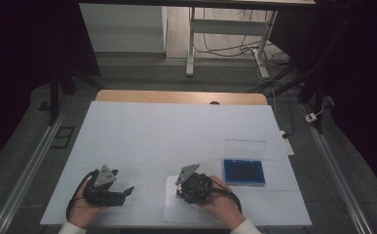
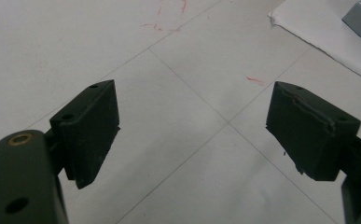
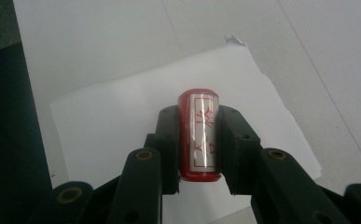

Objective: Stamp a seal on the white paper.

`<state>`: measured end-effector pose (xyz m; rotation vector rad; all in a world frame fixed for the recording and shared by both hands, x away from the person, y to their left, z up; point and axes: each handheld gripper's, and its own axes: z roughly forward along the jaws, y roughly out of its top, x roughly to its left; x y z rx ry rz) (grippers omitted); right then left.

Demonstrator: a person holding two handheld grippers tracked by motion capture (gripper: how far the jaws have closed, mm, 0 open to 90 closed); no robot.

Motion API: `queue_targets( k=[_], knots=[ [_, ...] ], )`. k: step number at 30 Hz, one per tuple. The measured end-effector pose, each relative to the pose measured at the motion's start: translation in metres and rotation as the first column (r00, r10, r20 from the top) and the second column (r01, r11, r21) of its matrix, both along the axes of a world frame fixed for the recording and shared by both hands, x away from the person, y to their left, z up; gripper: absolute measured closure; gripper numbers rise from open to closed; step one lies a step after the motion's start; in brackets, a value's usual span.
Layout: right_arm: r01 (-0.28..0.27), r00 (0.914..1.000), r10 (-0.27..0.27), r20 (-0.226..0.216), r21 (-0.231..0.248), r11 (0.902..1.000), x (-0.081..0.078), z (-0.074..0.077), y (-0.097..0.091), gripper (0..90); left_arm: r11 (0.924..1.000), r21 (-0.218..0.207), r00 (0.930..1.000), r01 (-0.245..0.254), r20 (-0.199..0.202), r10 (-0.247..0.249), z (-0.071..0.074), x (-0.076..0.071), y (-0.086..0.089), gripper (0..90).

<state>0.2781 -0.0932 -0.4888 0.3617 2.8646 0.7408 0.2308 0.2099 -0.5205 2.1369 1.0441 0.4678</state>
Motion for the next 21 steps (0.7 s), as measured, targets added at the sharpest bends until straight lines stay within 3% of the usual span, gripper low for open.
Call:
queue_targets(
  k=[8, 21],
  knots=[
    [0.003, 0.9995, -0.002, -0.031, 0.017, 0.9999, 0.0044, -0.0015, -0.0022, 71.1, 1.0, 0.006, 1.0, 0.002, 0.001, -0.002, 0.0001, -0.0004, -0.0003, 17.5],
    [0.009, 0.9993, -0.008, -0.037, 0.019, 0.9998, 0.0042, -0.002, -0.0024, 71.2, 1.0, 0.001, 1.0, 0.002, 0.0, -0.002, 0.0005, -0.0005, 0.0001, 17.5]
  ],
)
